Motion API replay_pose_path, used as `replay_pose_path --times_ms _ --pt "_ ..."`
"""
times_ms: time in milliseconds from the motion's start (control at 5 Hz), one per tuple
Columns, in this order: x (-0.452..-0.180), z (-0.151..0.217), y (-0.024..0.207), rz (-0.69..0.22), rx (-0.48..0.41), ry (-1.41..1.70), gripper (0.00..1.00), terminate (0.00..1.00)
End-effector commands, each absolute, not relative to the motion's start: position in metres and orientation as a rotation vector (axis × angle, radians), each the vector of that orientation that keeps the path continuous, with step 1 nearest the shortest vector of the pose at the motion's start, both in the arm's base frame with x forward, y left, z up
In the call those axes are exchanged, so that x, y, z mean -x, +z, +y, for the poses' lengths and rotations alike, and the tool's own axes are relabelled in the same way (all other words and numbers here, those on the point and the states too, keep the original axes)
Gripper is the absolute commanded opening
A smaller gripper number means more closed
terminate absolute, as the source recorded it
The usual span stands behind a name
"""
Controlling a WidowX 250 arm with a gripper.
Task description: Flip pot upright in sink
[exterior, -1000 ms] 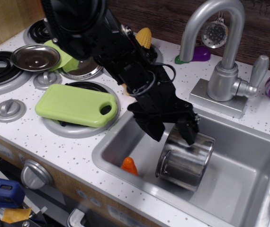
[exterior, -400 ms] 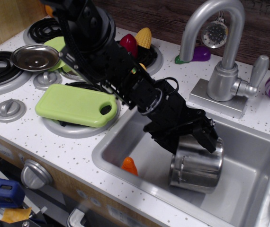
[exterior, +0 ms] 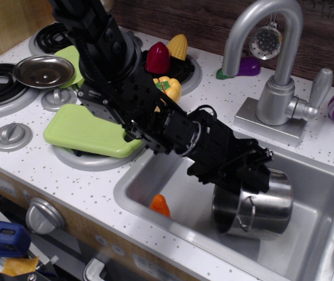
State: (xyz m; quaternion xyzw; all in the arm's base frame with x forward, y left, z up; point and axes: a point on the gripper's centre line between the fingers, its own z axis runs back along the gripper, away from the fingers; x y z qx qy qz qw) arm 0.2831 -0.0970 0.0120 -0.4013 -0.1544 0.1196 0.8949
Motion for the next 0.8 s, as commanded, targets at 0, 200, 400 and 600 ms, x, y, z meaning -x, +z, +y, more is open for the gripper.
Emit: replay_pose_path --times_ms 0,200,400,600 --pt "-0.285 -0.087 0.023 -0.327 0.824 0.225 0.00 0.00" --pt "-0.285 -0.087 0.026 -0.303 0.785 0.224 0.00 0.00" --pt "-0.289 -0.094 0.034 -0.226 0.655 0.235 0.00 0.00" --pt "-0.291 -0.097 0.037 -0.165 0.512 0.242 0.00 0.00"
